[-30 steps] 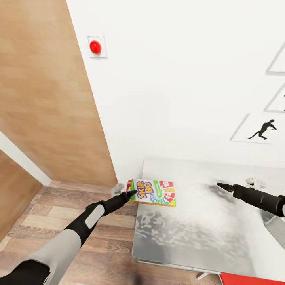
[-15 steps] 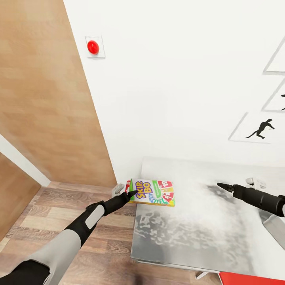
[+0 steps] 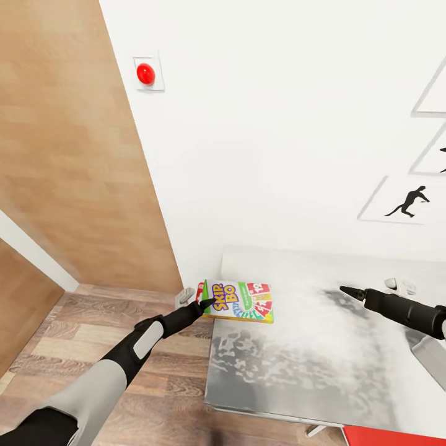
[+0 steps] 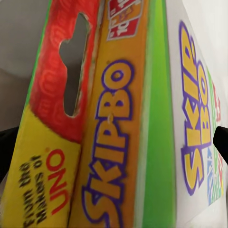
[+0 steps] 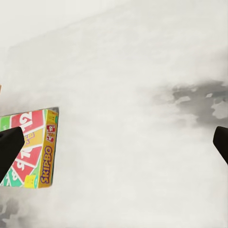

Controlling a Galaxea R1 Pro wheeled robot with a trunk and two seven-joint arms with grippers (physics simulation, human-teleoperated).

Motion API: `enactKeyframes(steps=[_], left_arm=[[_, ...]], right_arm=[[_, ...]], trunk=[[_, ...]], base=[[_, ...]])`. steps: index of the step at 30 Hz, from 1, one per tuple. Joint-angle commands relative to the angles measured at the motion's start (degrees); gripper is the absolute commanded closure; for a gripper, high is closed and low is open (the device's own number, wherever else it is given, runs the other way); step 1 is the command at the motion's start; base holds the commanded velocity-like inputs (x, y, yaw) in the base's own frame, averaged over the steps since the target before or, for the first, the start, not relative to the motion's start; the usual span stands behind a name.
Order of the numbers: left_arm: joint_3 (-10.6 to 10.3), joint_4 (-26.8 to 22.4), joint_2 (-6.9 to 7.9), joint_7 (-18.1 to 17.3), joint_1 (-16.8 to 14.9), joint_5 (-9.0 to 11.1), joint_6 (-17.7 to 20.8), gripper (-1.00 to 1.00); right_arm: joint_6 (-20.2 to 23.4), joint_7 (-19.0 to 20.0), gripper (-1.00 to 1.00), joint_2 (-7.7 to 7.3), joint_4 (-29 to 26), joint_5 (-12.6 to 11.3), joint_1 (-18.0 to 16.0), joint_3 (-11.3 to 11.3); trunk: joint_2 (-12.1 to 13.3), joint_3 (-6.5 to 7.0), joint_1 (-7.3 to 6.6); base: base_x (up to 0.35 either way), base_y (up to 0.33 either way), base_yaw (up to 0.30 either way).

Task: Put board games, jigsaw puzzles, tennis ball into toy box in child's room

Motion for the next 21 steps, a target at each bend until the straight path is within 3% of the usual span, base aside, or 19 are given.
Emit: enactKeyframes(steps=[1,16,17,21], left_arm=[[-0.1,0.0,0.02,0.0,0.0,0.5,0.3,-1.00],[0.0,-0.1,0.04,-0.1,0.1,0.6,0.3,-1.00],[0.0,-0.1,0.05,-0.1,0.1,0.6,0.3,1.00],[-0.1,-0.3,0.02,-0.1,0.3,0.6,-0.5,1.00]], right_arm=[[0.2,0.6,-1.00,0.00,0.0,0.5,-0.1,-0.1],[0.2,0.6,-1.00,0.00,0.0,0.5,-0.1,-0.1],[0.2,0.6,-1.00,0.00,0.0,0.5,-0.1,-0.1],[0.2,0.6,-1.00,0.00,0.0,0.5,-0.1,-0.1]], trunk=[[-0.1,-0.09,0.03],[-0.1,-0.09,0.03],[-0.1,-0.09,0.03],[-0.1,-0.09,0.03]], base=[[0.000,0.000,-0.001],[0.000,0.000,0.000],[0.000,0.000,0.000],[0.000,0.000,0.000]])
